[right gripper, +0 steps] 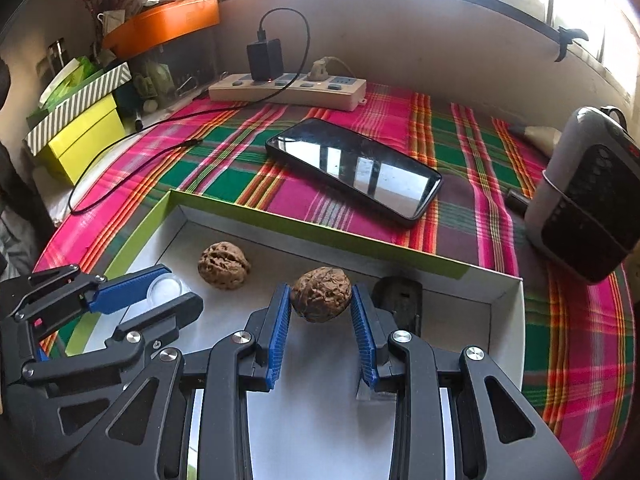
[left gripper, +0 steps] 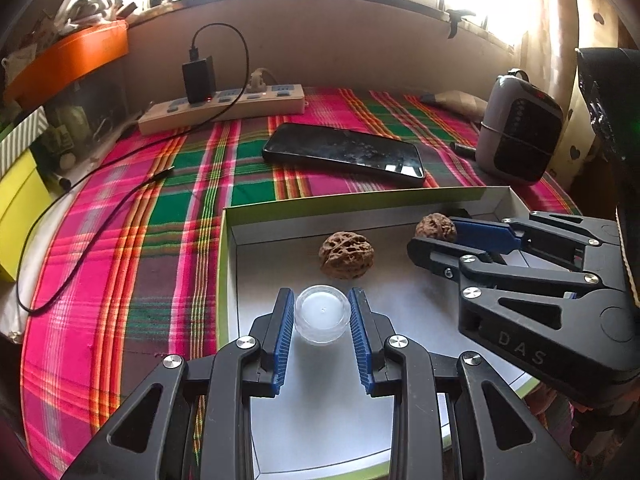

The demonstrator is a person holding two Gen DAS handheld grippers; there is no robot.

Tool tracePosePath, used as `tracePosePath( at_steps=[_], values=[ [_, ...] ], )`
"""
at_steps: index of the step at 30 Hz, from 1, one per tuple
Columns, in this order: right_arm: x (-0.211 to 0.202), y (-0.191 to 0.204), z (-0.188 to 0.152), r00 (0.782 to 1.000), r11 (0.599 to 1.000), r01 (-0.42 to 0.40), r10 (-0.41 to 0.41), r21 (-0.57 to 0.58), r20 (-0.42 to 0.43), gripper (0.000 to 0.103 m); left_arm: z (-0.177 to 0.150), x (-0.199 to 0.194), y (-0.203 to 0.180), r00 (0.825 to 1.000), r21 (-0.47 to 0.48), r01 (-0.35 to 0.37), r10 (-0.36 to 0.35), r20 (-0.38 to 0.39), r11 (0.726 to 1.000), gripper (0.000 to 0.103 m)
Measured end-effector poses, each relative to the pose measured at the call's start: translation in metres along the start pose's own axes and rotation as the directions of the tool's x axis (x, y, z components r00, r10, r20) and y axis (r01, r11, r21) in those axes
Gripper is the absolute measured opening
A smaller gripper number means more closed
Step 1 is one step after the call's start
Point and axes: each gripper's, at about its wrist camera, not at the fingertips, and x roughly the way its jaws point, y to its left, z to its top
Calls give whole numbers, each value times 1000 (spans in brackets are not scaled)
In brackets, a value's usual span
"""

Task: Organize objects
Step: 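Lower the tealight cup and walnut over the tray with both grippers, then open the right gripper to drop the walnut while the left releases the tealight cup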

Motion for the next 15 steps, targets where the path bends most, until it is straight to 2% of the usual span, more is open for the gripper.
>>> tracePosePath(
  at_steps=[15],
  values=[
    [9,3,2,999,999,35,-36,-27,-19,33,2,4,0,1000,13,-5,5,3,1000,26]
  ],
)
